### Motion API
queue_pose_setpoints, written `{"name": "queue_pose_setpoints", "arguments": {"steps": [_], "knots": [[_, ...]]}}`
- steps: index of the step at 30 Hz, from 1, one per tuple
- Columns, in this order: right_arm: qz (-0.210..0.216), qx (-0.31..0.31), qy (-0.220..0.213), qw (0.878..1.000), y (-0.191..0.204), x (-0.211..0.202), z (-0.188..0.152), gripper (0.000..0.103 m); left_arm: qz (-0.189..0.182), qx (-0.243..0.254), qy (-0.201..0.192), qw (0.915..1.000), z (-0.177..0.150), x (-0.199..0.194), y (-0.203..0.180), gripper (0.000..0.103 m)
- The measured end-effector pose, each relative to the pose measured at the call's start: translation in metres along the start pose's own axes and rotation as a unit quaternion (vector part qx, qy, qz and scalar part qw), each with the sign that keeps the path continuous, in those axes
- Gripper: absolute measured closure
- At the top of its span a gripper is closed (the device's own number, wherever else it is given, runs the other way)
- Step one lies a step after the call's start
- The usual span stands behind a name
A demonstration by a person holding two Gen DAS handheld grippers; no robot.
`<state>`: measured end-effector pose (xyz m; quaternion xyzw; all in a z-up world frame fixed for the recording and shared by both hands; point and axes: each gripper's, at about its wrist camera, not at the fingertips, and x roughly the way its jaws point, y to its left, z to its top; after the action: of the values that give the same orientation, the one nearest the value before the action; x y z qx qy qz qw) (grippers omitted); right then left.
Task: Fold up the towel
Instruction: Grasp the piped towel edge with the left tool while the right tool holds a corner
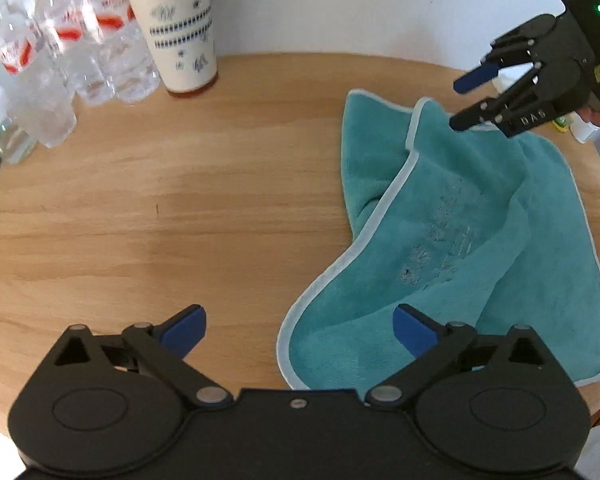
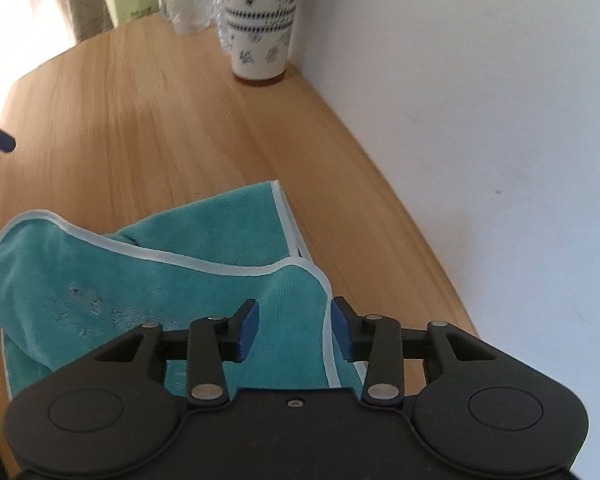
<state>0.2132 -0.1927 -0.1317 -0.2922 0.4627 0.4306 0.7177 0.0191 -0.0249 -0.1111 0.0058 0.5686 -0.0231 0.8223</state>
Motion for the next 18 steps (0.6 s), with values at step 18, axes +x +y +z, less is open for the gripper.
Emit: {"name": "queue_pose_setpoints", "arguments": {"steps": [18], "knots": [[0.104,-0.012,0.055,0.993,-0.021,0.043,0.024,0.068,-0.157,-0.048,0.047,0.9852,0.005,0.045,0.04,0.04]]}}
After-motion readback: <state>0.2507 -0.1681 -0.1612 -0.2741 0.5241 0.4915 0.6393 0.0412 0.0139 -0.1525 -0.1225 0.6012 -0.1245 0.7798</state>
